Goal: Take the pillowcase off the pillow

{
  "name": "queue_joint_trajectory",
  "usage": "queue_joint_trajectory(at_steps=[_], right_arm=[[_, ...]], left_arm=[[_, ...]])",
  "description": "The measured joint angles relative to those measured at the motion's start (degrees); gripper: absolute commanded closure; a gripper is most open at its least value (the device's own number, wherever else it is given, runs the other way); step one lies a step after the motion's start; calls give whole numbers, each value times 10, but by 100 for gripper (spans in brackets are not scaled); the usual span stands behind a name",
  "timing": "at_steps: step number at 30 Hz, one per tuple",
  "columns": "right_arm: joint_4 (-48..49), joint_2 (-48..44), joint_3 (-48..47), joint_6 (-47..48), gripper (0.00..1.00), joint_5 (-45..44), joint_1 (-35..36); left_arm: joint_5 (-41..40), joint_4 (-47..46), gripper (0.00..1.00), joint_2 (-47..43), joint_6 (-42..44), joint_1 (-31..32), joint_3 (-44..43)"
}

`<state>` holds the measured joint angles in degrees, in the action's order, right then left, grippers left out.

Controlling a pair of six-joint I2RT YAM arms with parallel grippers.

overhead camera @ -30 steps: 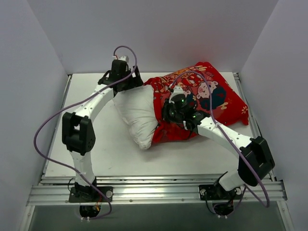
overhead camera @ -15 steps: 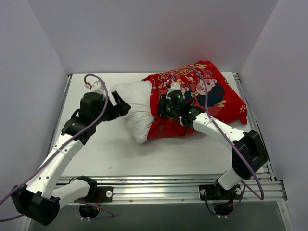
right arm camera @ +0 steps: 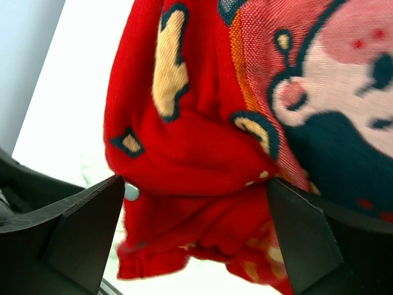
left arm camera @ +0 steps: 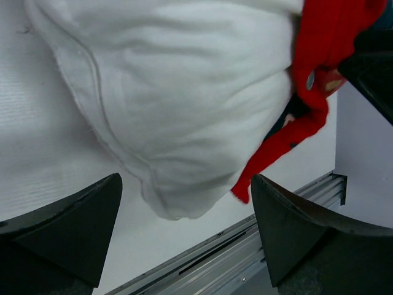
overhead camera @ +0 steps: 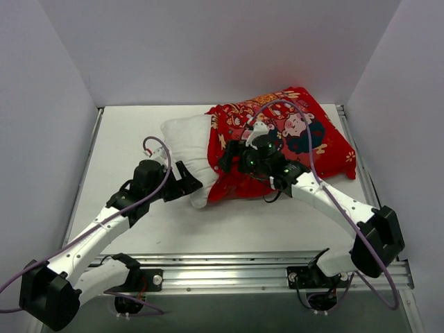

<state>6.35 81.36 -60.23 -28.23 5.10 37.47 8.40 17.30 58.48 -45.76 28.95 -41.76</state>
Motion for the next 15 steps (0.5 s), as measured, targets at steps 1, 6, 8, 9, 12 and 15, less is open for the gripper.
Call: queue_joint_trajectory(at_steps=[1,6,8,9,12,15], right_arm=[[-3,-13,5,2,5,-3,0],[-18,-81,32,13,4,-23,-4],[-23,-105,44,16,4,-28,-4],[-25,-114,49,17,4,-28,-4],[-31,-138,67,23,4,-31,-3],[-40,-154,82,28,4,-32,-3]], left_arm=[[2,-16,6,0,-3,0,2],[7,-89,6,20,-8,2,2],[7,-108,6,41,-7,2,2],[7,-113,6,54,-8,3,2],[3,-116,6,78,-7,3,2],[-6,-115,6,76,-7,4,6]])
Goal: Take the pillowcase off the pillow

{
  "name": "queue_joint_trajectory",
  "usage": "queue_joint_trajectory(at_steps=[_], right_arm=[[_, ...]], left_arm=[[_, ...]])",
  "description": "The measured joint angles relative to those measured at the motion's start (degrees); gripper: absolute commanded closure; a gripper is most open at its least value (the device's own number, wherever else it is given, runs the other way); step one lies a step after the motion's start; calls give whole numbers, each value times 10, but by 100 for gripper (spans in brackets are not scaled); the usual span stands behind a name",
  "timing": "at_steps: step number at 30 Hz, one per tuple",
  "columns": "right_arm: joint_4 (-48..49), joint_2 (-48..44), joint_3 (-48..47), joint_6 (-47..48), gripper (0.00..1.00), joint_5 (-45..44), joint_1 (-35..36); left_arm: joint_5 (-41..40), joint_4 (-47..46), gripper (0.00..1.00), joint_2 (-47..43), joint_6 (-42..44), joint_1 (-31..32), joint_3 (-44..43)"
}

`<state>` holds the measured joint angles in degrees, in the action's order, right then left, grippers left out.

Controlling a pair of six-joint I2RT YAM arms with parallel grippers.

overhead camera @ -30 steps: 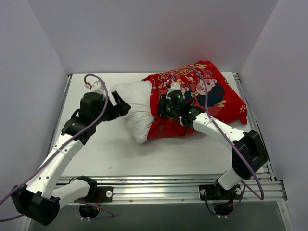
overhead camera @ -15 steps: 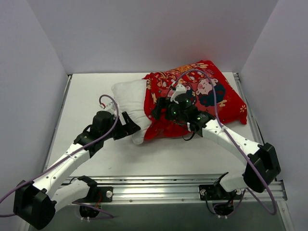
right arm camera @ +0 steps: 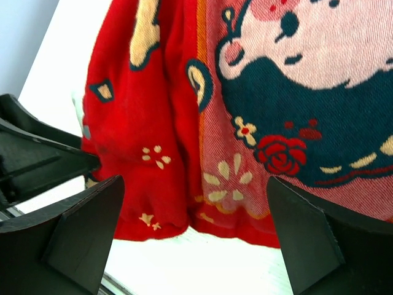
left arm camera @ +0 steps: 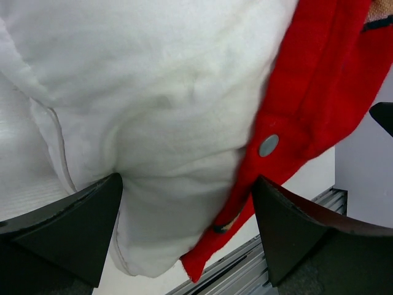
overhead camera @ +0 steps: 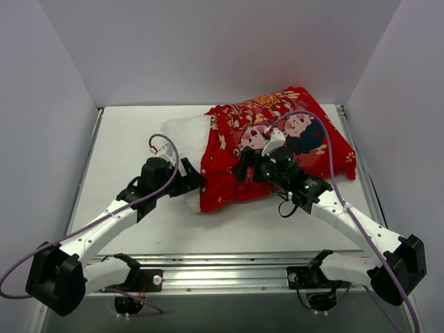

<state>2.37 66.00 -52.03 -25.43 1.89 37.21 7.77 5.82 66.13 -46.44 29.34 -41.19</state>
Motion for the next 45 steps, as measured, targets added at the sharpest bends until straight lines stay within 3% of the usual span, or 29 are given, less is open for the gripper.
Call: queue_joint_trajectory(at_steps=[12,20,28,37,39,43,44,45], right_arm=[[-9,-29,29,4,4,-2,16],[-9,-30,29,7,4,-3,36],[-9,-33,33,11,4,-5,57],[-3,-27,39,11,6,-22,85],[1,-19,39,9,7,-34,95],[4,0,45,-3,9,-66,113],[4,5,47,-6,9,-76,118],[4,11,48,-10,9,-84,122]], left_arm=[[-42,68,6,-139,16,-27,12],[6,27,6,-65,3,-45,80],[70,-91,6,-40,-11,-47,116],[107,-160,6,0,-19,-47,122],[110,-171,2,14,-23,-44,122],[112,-186,25,32,-29,-34,122],[112,-186,40,33,-29,-31,121],[112,-188,47,34,-32,-29,120]])
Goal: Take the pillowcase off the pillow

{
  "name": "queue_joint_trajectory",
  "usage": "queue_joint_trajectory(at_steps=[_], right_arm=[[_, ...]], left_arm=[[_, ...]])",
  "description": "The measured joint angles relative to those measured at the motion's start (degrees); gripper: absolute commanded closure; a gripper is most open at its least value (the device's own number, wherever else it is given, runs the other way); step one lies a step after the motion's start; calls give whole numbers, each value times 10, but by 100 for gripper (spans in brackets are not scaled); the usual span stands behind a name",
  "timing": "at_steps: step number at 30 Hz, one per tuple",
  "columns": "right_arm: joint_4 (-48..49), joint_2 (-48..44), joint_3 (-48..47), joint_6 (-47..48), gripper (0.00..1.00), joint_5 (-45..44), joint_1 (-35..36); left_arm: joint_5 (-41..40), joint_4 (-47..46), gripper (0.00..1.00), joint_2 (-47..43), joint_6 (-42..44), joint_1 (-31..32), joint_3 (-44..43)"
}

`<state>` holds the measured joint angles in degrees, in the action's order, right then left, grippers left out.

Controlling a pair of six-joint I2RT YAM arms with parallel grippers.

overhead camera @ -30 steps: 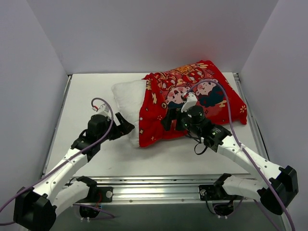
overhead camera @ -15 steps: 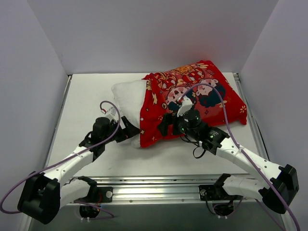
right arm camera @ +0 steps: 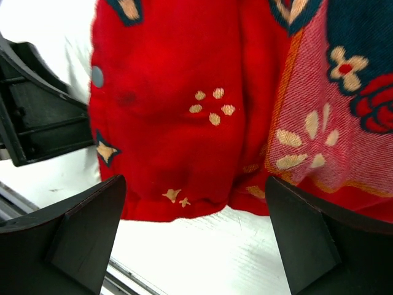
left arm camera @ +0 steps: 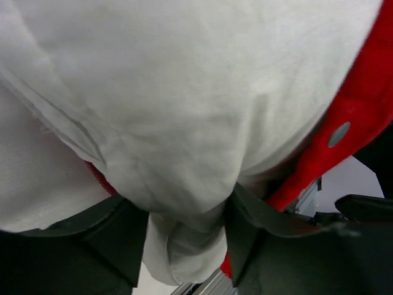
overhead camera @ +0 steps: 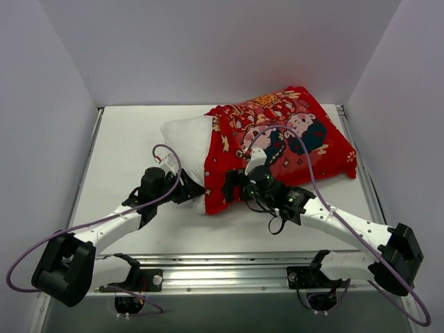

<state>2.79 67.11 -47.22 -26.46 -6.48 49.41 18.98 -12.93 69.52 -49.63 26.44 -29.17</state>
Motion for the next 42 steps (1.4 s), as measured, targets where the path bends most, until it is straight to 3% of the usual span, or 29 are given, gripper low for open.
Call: queue_joint_trajectory(at_steps=[1,2,5,12,17,21,22,24,26,31,36,42], right_arm=[[0,6,2,-5,10,-8,4],[0,11,3,-8,11,-16,9],[0,27,5,-21,12,-37,24],[-8,61,4,-54,16,-63,49],[-22,75,4,-75,31,-77,61],[-34,78,4,-83,60,-90,62],[-37,78,3,-84,75,-96,62],[-45,78,2,-85,91,-115,61],[-50,78,1,-85,100,-127,54],[-57,75,-3,-80,100,-128,-12],[-85,62,-24,-78,100,-104,-145],[-110,52,-54,-99,100,1,-321]], left_arm=[[0,-1,55,0,1,2,-1],[0,-1,73,0,2,3,-2],[-2,5,97,-3,3,8,-13],[-9,54,98,-27,6,17,-39],[-17,96,98,-38,8,21,-66],[-21,135,98,-38,11,24,-94],[-21,145,98,-38,13,24,-102],[-22,164,98,-38,17,24,-117],[-23,189,98,-38,21,24,-135],[-24,268,98,-38,37,23,-196],[-17,350,98,-46,60,-2,-270],[49,444,98,-81,82,-64,-332]])
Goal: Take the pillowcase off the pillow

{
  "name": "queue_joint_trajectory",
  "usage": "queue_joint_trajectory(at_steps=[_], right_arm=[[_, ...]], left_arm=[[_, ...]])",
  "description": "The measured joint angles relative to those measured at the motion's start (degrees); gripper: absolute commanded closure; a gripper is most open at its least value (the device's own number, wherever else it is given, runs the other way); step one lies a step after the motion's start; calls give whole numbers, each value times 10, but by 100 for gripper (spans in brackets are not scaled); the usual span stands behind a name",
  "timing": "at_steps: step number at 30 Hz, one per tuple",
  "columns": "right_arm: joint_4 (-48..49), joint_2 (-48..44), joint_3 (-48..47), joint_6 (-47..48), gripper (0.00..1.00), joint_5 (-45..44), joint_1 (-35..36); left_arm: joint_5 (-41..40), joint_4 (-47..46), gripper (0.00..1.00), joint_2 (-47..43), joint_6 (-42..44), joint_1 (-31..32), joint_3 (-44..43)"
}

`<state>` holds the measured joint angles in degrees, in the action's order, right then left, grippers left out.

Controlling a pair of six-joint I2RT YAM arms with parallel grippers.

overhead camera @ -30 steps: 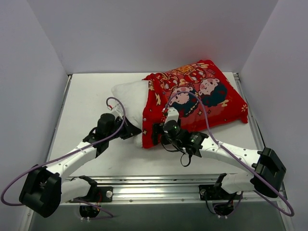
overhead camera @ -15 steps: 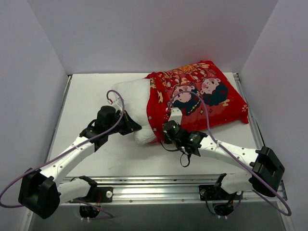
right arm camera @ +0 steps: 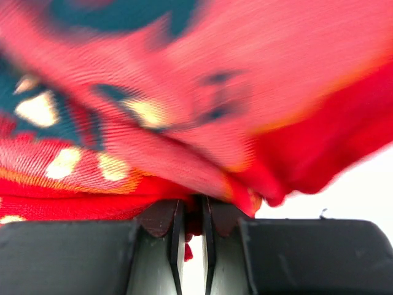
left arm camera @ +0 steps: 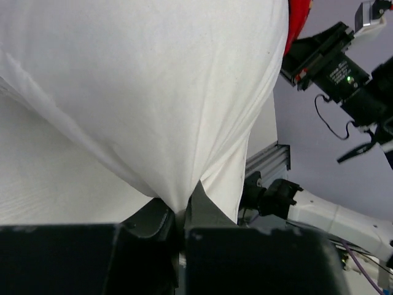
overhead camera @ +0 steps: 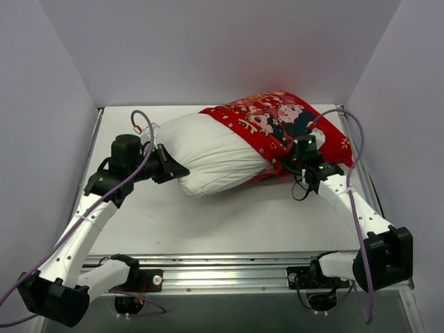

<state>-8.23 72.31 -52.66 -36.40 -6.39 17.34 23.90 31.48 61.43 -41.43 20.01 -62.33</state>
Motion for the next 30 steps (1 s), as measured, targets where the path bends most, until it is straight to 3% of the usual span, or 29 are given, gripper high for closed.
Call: queue_joint_trajectory(at_steps=[7,14,15,17,18,19,20,23,30], right_arm=[[-30,-27,4,-28,100,189,-186],[-42,-62,46,-21,98,234,-172],[-44,-67,53,-17,88,225,-162],[-53,-85,65,-10,75,206,-139],[-62,-102,69,-5,60,189,-131],[-70,-118,70,0,51,168,-129],[-75,-137,69,5,35,145,-131],[-86,-189,49,19,21,103,-137],[-79,-192,-74,52,13,105,-108]], left_arm=[[71,113,98,-63,21,-66,-17],[94,149,98,-160,27,-92,70],[94,154,73,-177,27,-95,95],[84,177,50,-207,31,-99,133],[67,206,27,-221,35,-102,140],[51,224,15,-233,40,-106,141],[38,233,7,-242,44,-108,141],[-4,260,6,-256,49,-111,129],[-76,264,6,-174,80,-111,5]])
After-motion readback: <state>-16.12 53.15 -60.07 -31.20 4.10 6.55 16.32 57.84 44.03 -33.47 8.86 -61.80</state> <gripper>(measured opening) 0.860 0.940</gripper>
